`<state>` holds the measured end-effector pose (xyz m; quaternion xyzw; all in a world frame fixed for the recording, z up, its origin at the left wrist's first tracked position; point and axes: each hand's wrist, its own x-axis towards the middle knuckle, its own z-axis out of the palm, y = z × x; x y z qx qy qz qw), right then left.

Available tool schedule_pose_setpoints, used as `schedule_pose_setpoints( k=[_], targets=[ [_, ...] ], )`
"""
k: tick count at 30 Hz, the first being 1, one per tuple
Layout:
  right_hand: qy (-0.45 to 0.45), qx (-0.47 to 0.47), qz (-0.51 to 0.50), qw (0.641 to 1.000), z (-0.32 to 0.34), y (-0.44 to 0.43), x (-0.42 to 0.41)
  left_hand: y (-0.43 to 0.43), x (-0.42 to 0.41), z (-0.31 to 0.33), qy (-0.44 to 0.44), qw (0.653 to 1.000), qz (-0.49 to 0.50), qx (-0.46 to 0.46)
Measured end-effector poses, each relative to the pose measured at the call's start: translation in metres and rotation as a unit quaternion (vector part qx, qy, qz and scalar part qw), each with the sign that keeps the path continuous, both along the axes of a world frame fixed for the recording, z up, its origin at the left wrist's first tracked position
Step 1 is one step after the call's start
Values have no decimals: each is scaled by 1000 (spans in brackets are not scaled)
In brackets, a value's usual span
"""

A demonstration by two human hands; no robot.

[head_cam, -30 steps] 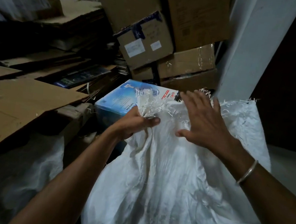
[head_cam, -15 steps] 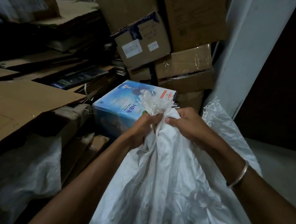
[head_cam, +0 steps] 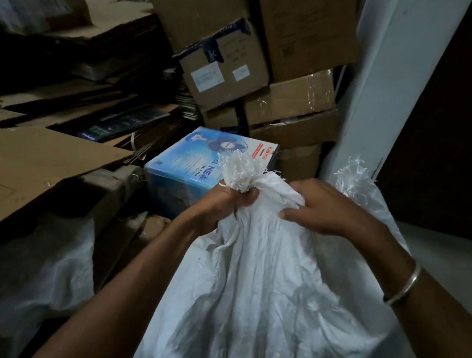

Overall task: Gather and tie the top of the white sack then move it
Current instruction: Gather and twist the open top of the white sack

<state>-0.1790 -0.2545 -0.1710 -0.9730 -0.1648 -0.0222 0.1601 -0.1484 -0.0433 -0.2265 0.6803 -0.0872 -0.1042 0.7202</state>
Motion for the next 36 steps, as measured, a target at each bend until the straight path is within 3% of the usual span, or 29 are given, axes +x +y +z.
schedule_pose_setpoints(
  k=[3,6,12,16,20,24,28,29,32,36],
  targets=[
    [-18,95,-27,995,-5,-5,-2,-4,-3,-3,11,999,23,-32],
    [-104,208,-99,967,-18,3,-6,-15,-8,-2,17,997,48,-56],
    [-166,276,-111,940,-46,35,-5,-28,-20,-4,32,995,-53,-80],
    [-143,287,-118,940,-50,36,-1,-31,-16,-5,22,996,11,-86],
    [-130,234,-125,955,-43,41,-9,-45,-17,-5,19,986,105,-126],
    [-112,36,-107,987,-29,33,-25,-45,-14,-5,-18,986,130,-99],
    [-110,-114,-110,981,-19,4,-28,-37,-13,-2,-22,988,123,-92],
    [-107,-115,-106,982,-16,-1,-28,-36,-11,-2,-21,989,118,-89],
    [-47,38,-64,996,-15,-7,-29,-36,-13,-1,-7,989,120,-85],
    [-26,202,-40,978,-23,5,-27,-42,-19,2,15,992,98,-81]
  ],
)
